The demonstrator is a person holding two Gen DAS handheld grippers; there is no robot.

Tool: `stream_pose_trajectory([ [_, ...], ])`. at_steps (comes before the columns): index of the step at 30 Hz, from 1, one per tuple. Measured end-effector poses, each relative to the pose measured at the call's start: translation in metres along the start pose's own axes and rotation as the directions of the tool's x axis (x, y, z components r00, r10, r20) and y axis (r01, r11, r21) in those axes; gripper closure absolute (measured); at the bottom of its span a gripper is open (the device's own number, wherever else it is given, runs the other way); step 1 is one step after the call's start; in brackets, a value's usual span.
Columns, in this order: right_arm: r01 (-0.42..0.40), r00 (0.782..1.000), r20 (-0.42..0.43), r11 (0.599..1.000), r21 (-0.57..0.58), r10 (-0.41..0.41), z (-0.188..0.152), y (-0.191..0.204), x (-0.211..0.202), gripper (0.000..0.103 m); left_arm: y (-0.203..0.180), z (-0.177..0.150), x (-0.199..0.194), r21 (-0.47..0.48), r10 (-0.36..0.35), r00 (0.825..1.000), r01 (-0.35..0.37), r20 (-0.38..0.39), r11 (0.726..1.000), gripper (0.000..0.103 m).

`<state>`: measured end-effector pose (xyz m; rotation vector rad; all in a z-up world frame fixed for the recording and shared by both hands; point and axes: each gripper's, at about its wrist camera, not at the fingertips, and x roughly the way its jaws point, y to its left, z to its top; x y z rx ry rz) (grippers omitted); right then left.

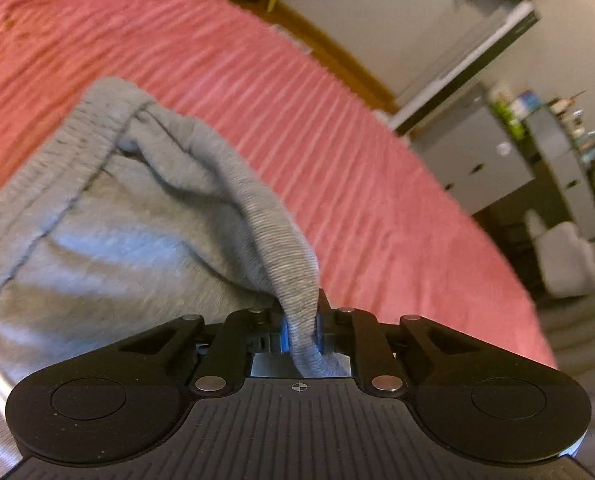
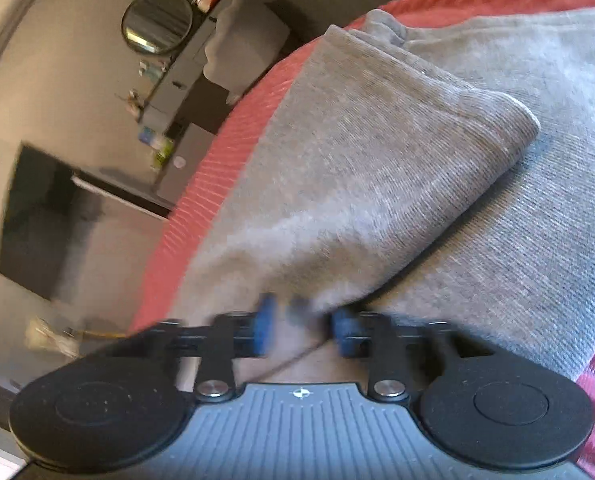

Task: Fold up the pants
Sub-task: 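Lift the gripped leg hem with the right tool and fold it over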

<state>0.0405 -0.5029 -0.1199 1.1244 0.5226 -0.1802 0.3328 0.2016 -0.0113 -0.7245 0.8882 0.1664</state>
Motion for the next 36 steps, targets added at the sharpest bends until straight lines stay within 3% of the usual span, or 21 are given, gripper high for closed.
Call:
stream_pose_trajectory([
  [1, -0.012, 1.000, 0.019, 1.000, 0.017, 0.012, 0.002, 0.002, -0.006, 0.020, 0.001, -0.003, -0.009, 0.013, -0.008, 1.000, 0.008, 0.010, 1.000, 0.090],
  [3, 0.019, 0.997, 0.077, 1.000, -0.008, -0.019, 0.005, 0.009, -0.018, 0.007, 0.003, -0.009, -0.025, 0.031, -0.028, 0.999, 0.027, 0.019, 0.999, 0.090],
  [6, 0.123, 0.987, 0.111, 0.991, -0.046, -0.118, 0.010, 0.015, -0.028, 0.007, 0.005, -0.014, -0.036, 0.039, -0.034, 0.999, 0.033, 0.021, 0.999, 0.090],
  [9, 0.122, 0.987, 0.106, 0.993, -0.006, -0.120, 0.013, 0.007, -0.026, 0.008, 0.007, -0.019, -0.045, 0.047, -0.034, 0.999, 0.033, 0.018, 0.998, 0.090],
  [11, 0.150, 0.981, 0.124, 0.988, -0.029, -0.146, 0.019, 0.011, -0.019, 0.019, 0.007, -0.015, -0.047, 0.042, -0.034, 0.999, 0.034, 0.012, 0.999, 0.090],
  [12, 0.164, 0.978, 0.140, 0.986, -0.037, -0.157, 0.022, 0.013, -0.015, 0.038, 0.009, -0.017, -0.049, 0.038, -0.037, 0.999, 0.037, 0.011, 0.999, 0.090],
  [13, 0.171, 0.975, 0.145, 0.985, -0.024, -0.166, 0.026, 0.013, -0.009, 0.071, 0.012, -0.019, -0.054, 0.030, -0.034, 0.999, 0.034, 0.011, 0.999, 0.090],
  [15, 0.169, 0.979, 0.105, 0.985, 0.039, -0.172, 0.034, 0.007, 0.007, 0.097, 0.014, -0.021, -0.060, 0.025, -0.039, 0.999, 0.039, 0.008, 0.999, 0.090],
  [18, 0.164, 0.983, 0.086, 0.986, 0.008, -0.164, 0.045, 0.020, 0.014, 0.098, 0.012, -0.017, -0.079, 0.028, -0.062, 0.998, 0.061, 0.013, 0.998, 0.090],
  [22, 0.013, 0.989, 0.146, 0.997, -0.081, -0.001, 0.079, 0.074, -0.008, 0.098, 0.006, -0.010, -0.123, 0.020, -0.130, 0.990, 0.129, 0.055, 0.991, 0.090],
  [26, -0.130, 0.963, 0.220, 0.983, -0.130, 0.157, 0.116, 0.124, -0.049, 0.098, 0.010, -0.017, -0.177, 0.026, -0.206, 0.971, 0.204, 0.121, 0.979, 0.090],
  [29, -0.209, 0.939, 0.245, 0.965, -0.157, 0.243, 0.127, 0.131, -0.085, 0.098, 0.036, -0.041, -0.213, 0.026, -0.263, 0.953, 0.262, 0.153, 0.965, 0.090],
  [31, -0.187, 0.943, 0.241, 0.965, -0.186, 0.229, 0.121, 0.118, -0.104, 0.098, 0.065, -0.070, -0.223, 0.021, -0.274, 0.953, 0.274, 0.131, 0.962, 0.089],
  [33, -0.138, 0.962, 0.211, 0.975, -0.172, 0.173, 0.110, 0.087, -0.111, 0.098, 0.095, -0.103, -0.221, 0.012, -0.268, 0.959, 0.268, 0.093, 0.963, 0.088],
  [36, 0.061, 0.989, 0.139, 0.990, -0.125, -0.043, 0.084, 0.022, -0.098, 0.097, 0.137, -0.151, -0.189, 0.011, -0.144, 0.989, 0.144, -0.025, 0.989, 0.087],
])
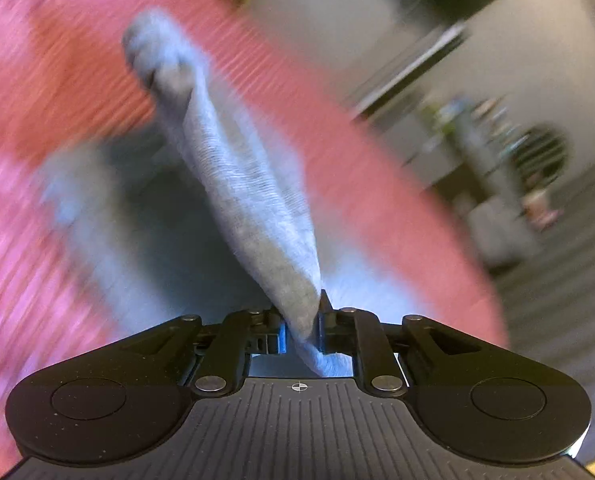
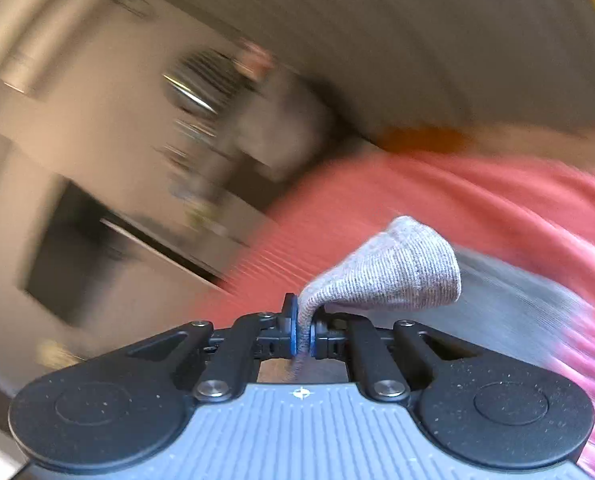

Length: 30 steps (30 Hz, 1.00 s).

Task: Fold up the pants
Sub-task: 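Lift the gripped leg hem with the right tool and fold it over, then lower the hem onto the pants and open the right tool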

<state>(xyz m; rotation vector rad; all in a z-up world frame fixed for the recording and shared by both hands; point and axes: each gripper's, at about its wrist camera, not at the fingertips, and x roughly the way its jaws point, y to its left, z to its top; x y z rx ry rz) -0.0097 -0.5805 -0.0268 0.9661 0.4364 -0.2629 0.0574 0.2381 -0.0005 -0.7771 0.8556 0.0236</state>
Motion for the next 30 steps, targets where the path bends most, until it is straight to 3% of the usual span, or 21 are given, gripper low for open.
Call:
stream_pose_trajectory([
  [2, 0.166, 0.980, -0.111, 0.986, 0.024, -0.163, -0.023, -0.036, 0.026, 0.097, 0.027, -0.022, 0.020, -0.043, 0.073, 0.994, -0.076, -0.079, 0.996, 0.087],
  [3, 0.233, 0.962, -0.159, 0.972, 0.041, -0.223, -0.034, -0.051, 0.035, 0.098, 0.035, -0.028, 0.022, -0.061, 0.061, 0.995, -0.066, -0.075, 0.996, 0.087],
  [5, 0.200, 0.974, -0.129, 0.975, 0.092, -0.187, -0.042, -0.061, 0.033, 0.098, 0.039, -0.029, 0.019, -0.061, 0.031, 0.998, -0.034, -0.047, 0.998, 0.086],
  [7, 0.221, 0.969, -0.132, 0.972, 0.078, -0.210, -0.041, -0.051, 0.034, 0.097, 0.037, -0.027, 0.023, -0.059, 0.037, 0.998, -0.040, -0.049, 0.997, 0.085],
  [11, 0.245, 0.962, -0.107, 0.968, -0.061, -0.250, -0.032, -0.027, 0.031, 0.097, 0.024, -0.023, 0.027, 0.012, 0.067, 0.997, -0.067, -0.048, 0.998, 0.083],
  [13, 0.213, 0.975, -0.047, 0.971, -0.109, -0.219, -0.026, -0.014, 0.021, 0.097, 0.025, -0.021, 0.024, -0.011, 0.054, 0.997, -0.055, -0.045, 0.998, 0.076],
  [15, 0.263, 0.962, -0.022, 0.948, -0.181, -0.271, -0.025, -0.007, 0.016, 0.095, 0.030, -0.029, 0.017, -0.049, 0.037, 0.999, -0.038, -0.034, 0.998, 0.067],
  [17, 0.387, 0.914, -0.025, 0.886, -0.254, -0.406, -0.024, -0.013, 0.024, 0.087, 0.037, -0.031, 0.010, -0.091, 0.026, 0.999, -0.029, -0.024, 0.995, 0.056],
  [18, 0.430, 0.892, -0.025, 0.864, -0.261, -0.452, -0.023, -0.019, 0.024, 0.078, 0.040, -0.032, 0.003, -0.106, 0.029, 0.999, -0.031, -0.019, 0.994, 0.048],
  [19, 0.444, 0.886, -0.024, 0.862, -0.244, -0.463, -0.022, -0.025, 0.021, 0.062, 0.039, -0.032, -0.005, -0.114, 0.047, 0.999, -0.048, -0.009, 0.992, 0.038],
  [21, 0.481, 0.874, 0.031, 0.855, -0.193, -0.484, -0.017, -0.028, 0.008, 0.046, 0.036, -0.032, -0.017, -0.103, 0.116, 0.993, -0.112, 0.031, 0.988, 0.033],
  [22, 0.498, 0.866, 0.066, 0.846, -0.191, -0.495, -0.015, -0.025, 0.003, 0.044, 0.033, -0.033, -0.023, -0.093, 0.142, 0.988, -0.136, 0.062, 0.986, 0.032],
  [23, 0.502, 0.865, 0.096, 0.843, -0.193, -0.493, -0.012, -0.021, 0.000, 0.044, 0.030, -0.036, -0.030, -0.088, 0.164, 0.982, -0.156, 0.095, 0.984, 0.031],
  [25, 0.453, 0.891, 0.109, 0.868, -0.203, -0.440, -0.007, -0.014, 0.002, 0.039, 0.024, -0.040, -0.038, -0.094, 0.184, 0.972, -0.172, 0.144, 0.981, 0.029],
  [27, 0.369, 0.930, 0.078, 0.908, -0.199, -0.360, 0.001, -0.009, 0.009, 0.033, 0.015, -0.042, -0.040, -0.103, 0.177, 0.968, -0.161, 0.177, 0.982, 0.029],
  [30, 0.298, 0.954, 0.022, 0.932, -0.205, -0.300, 0.014, 0.001, 0.037, 0.030, 0.000, -0.043, -0.031, -0.077, 0.140, 0.972, -0.127, 0.190, 0.989, 0.027],
])
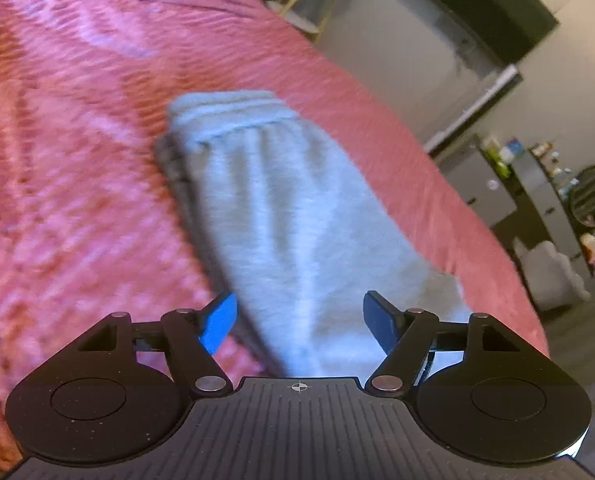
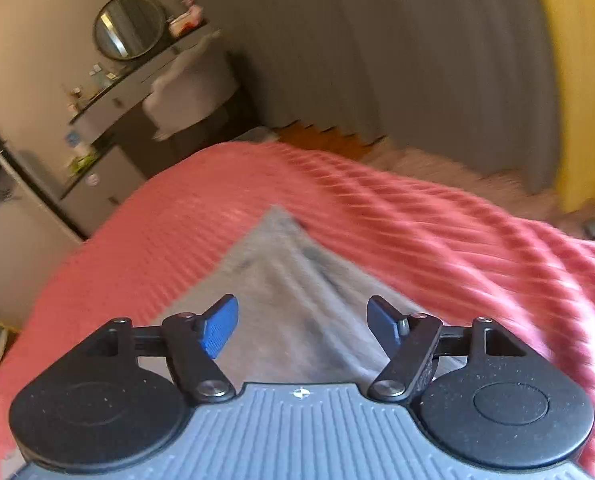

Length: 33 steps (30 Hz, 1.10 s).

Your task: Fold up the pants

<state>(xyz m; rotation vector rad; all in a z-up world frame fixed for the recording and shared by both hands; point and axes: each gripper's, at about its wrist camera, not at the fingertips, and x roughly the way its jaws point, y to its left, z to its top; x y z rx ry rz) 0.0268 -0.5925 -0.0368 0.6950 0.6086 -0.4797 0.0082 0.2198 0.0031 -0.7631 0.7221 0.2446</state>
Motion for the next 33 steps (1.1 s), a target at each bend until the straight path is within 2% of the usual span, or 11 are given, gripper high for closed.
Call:
stream_pose_trajectory([
  [5, 0.052, 0.996, -0.066, 0.997, -0.053, -0.056, 0.020, 0.020, 0.051, 0.024, -0.008, -0.009, 0.020, 0.020, 0.029, 0.998, -0.028, -0.054, 0.999, 0.026],
  [6, 0.042, 0.996, -0.081, 0.998, -0.050, -0.046, 0.022, 0.020, 0.057, 0.034, -0.008, -0.010, 0.023, 0.017, 0.036, 0.997, -0.035, -0.065, 0.999, 0.026],
  [7, 0.025, 0.995, -0.094, 0.999, -0.047, -0.029, 0.017, 0.021, 0.058, 0.068, -0.007, -0.011, 0.025, 0.013, 0.047, 0.996, -0.046, -0.074, 0.999, 0.026],
  [8, 0.015, 0.994, -0.107, 0.999, -0.046, -0.020, 0.016, 0.024, 0.063, 0.086, -0.007, -0.011, 0.026, 0.008, 0.054, 0.995, -0.054, -0.080, 0.999, 0.026],
  [11, -0.012, 0.997, -0.076, 0.992, -0.122, 0.003, 0.020, 0.045, 0.078, 0.090, -0.011, -0.011, 0.031, 0.000, 0.068, 0.995, -0.068, -0.077, 0.998, 0.026],
  [17, 0.110, 0.985, 0.154, 0.969, -0.220, -0.077, 0.047, 0.074, 0.069, 0.103, -0.032, -0.013, 0.035, 0.050, 0.074, 0.997, -0.073, -0.025, 0.996, 0.025],
  [20, 0.138, 0.983, 0.141, 0.983, -0.125, -0.120, 0.058, 0.063, 0.079, 0.096, -0.039, -0.014, 0.028, 0.078, 0.097, 0.995, -0.098, 0.021, 0.992, 0.026],
  [22, 0.118, 0.986, 0.128, 0.992, -0.049, -0.111, 0.057, 0.056, 0.072, 0.060, -0.047, -0.016, 0.020, 0.116, 0.103, 0.991, -0.112, 0.085, 0.987, 0.026],
  [25, 0.027, 0.979, 0.202, 0.996, -0.088, -0.009, 0.035, 0.063, 0.036, 0.056, -0.070, -0.015, 0.012, 0.237, 0.046, 0.986, -0.084, 0.160, 0.968, 0.025],
  [29, -0.117, 0.989, 0.072, 0.982, -0.148, 0.129, -0.013, 0.076, 0.012, 0.055, -0.114, -0.016, 0.029, 0.360, -0.100, 0.992, 0.067, 0.075, 0.931, 0.023],
  [33, -0.182, 0.982, -0.079, 0.967, -0.177, 0.170, -0.055, 0.083, 0.017, 0.058, -0.158, -0.027, 0.074, 0.409, -0.183, 0.978, 0.206, -0.095, 0.889, 0.025],
])
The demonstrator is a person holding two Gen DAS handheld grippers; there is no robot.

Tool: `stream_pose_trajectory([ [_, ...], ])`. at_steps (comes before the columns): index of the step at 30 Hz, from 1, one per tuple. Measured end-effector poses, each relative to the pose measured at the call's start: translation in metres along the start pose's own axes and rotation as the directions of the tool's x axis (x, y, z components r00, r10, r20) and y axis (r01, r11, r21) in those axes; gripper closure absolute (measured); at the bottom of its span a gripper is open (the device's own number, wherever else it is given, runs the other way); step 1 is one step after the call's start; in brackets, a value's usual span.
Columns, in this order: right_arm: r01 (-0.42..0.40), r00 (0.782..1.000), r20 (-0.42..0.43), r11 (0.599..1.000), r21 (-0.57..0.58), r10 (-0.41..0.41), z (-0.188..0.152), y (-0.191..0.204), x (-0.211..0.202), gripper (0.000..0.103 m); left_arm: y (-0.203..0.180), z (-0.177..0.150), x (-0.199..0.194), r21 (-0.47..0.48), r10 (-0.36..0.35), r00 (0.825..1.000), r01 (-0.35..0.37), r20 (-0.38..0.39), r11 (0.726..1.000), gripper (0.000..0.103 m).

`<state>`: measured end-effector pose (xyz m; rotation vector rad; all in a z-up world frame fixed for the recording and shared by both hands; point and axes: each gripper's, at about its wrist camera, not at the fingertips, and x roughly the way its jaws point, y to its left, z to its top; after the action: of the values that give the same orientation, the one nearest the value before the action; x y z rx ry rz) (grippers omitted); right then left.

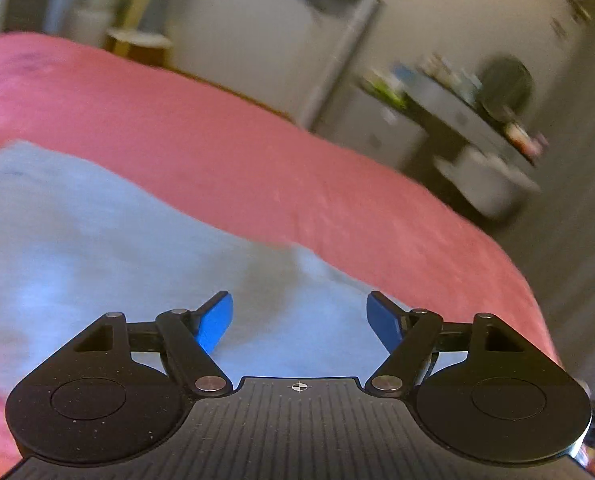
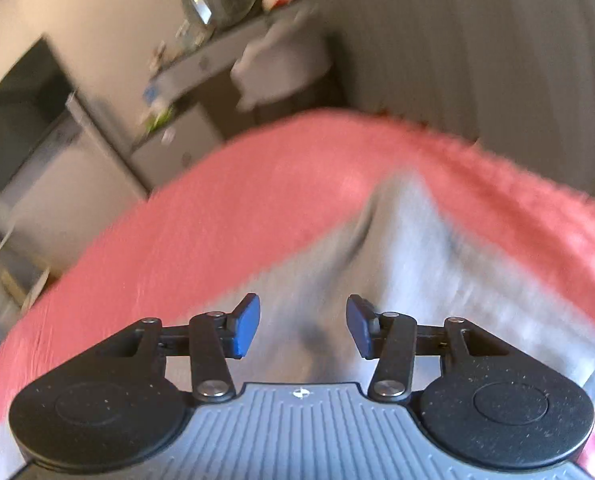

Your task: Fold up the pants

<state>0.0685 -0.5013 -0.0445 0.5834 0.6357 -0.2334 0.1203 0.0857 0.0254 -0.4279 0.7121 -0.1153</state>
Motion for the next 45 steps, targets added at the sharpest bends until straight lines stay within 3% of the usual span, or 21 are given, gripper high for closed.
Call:
stream_pose_trajectory([
  [2, 0.039, 0.997, -0.064, 0.999, -0.019, -0.040, -0.011, -0.003, 0.016, 0.071, -0.015, 0.000, 0.028, 0.059, -0.038, 0.997, 0.042, -0.066, 0.997, 0.030],
  [3, 0.068, 0.995, -0.071, 0.997, -0.043, -0.071, -0.012, -0.004, 0.021, 0.085, -0.021, -0.002, 0.042, 0.090, -0.037, 0.994, 0.046, -0.098, 0.995, 0.032],
  [4, 0.092, 0.994, -0.060, 0.994, -0.065, -0.096, -0.012, -0.005, 0.024, 0.092, -0.024, -0.002, 0.059, 0.117, -0.024, 0.991, 0.040, -0.135, 0.992, 0.042],
  [6, 0.135, 0.989, -0.042, 0.987, -0.082, -0.139, -0.005, -0.006, 0.027, 0.093, -0.024, -0.002, 0.091, 0.138, 0.025, 0.979, 0.004, -0.205, 0.990, 0.065],
  [9, 0.187, 0.981, -0.032, 0.979, -0.082, -0.190, 0.010, -0.003, 0.033, 0.093, -0.020, 0.005, 0.128, 0.139, 0.068, 0.969, -0.035, -0.238, 0.990, 0.084],
  [11, 0.218, 0.975, -0.027, 0.971, -0.102, -0.222, 0.014, 0.000, 0.041, 0.093, -0.019, 0.015, 0.140, 0.144, 0.078, 0.975, -0.048, -0.208, 0.988, 0.094],
  [12, 0.231, 0.972, -0.023, 0.966, -0.114, -0.235, 0.017, -0.001, 0.047, 0.093, -0.021, 0.020, 0.142, 0.176, 0.101, 0.983, -0.074, -0.151, 0.982, 0.101],
  [14, 0.262, 0.964, -0.005, 0.955, -0.136, -0.265, 0.024, -0.002, 0.056, 0.093, -0.034, 0.028, 0.147, 0.288, 0.231, 0.973, -0.217, -0.015, 0.933, 0.101],
  [15, 0.278, 0.960, 0.009, 0.951, -0.138, -0.279, 0.026, -0.002, 0.058, 0.093, -0.033, 0.032, 0.151, 0.283, 0.255, 0.967, -0.242, -0.007, 0.928, 0.101],
  [17, 0.287, 0.958, 0.016, 0.950, -0.123, -0.287, 0.032, -0.007, 0.064, 0.092, -0.022, 0.043, 0.154, 0.178, 0.229, 0.970, -0.211, -0.083, 0.961, 0.101],
  [19, 0.280, 0.960, 0.035, 0.958, -0.060, -0.279, 0.037, -0.009, 0.051, 0.087, -0.021, 0.045, 0.133, 0.142, 0.145, 0.987, -0.135, -0.063, 0.981, 0.086],
  [23, 0.189, 0.979, 0.063, 0.981, 0.047, -0.192, 0.038, -0.013, 0.019, 0.075, -0.042, 0.017, 0.089, 0.275, 0.027, 0.998, -0.013, -0.048, 0.961, 0.070],
  [27, 0.107, 0.994, -0.037, 0.993, 0.050, -0.106, 0.024, -0.020, 0.023, 0.075, -0.049, -0.011, 0.094, 0.329, 0.022, 0.992, 0.020, -0.124, 0.944, 0.063],
  [29, 0.139, 0.988, -0.071, 0.990, 0.011, -0.137, 0.021, -0.028, 0.037, 0.080, -0.043, -0.014, 0.109, 0.324, 0.133, 0.984, -0.088, -0.119, 0.942, 0.065],
  [31, 0.248, 0.969, 0.006, 0.965, -0.081, -0.248, 0.028, -0.027, 0.035, 0.091, -0.032, -0.009, 0.107, 0.288, 0.194, 0.976, -0.159, -0.095, 0.944, 0.070],
  [32, 0.321, 0.947, 0.050, 0.942, -0.098, -0.317, 0.033, -0.023, 0.027, 0.087, -0.028, -0.005, 0.098, 0.256, 0.184, 0.979, -0.156, -0.090, 0.954, 0.067],
  [33, 0.371, 0.927, 0.088, 0.925, -0.084, -0.364, 0.038, -0.022, 0.016, 0.068, -0.024, -0.003, 0.088, 0.230, 0.170, 0.982, -0.148, -0.078, 0.962, 0.058],
  [34, 0.364, 0.928, 0.108, 0.929, -0.068, -0.356, 0.042, -0.023, 0.004, 0.052, -0.020, -0.001, 0.080, 0.217, 0.157, 0.986, -0.141, -0.062, 0.966, 0.053],
  [37, 0.311, 0.942, 0.133, 0.950, -0.009, -0.308, 0.041, -0.037, -0.038, 0.050, -0.012, -0.011, 0.052, 0.201, 0.119, 0.992, -0.106, -0.053, 0.974, 0.043],
  [42, 0.298, 0.952, 0.051, 0.952, 0.070, -0.302, 0.015, -0.063, -0.075, 0.050, -0.012, -0.039, 0.025, 0.058, -0.025, 0.986, 0.035, -0.167, 0.998, 0.035],
  [45, 0.337, 0.941, 0.002, 0.936, 0.106, -0.339, -0.003, -0.075, -0.075, 0.054, -0.016, -0.053, 0.017, 0.015, -0.044, 0.978, 0.048, -0.202, 0.999, 0.034],
])
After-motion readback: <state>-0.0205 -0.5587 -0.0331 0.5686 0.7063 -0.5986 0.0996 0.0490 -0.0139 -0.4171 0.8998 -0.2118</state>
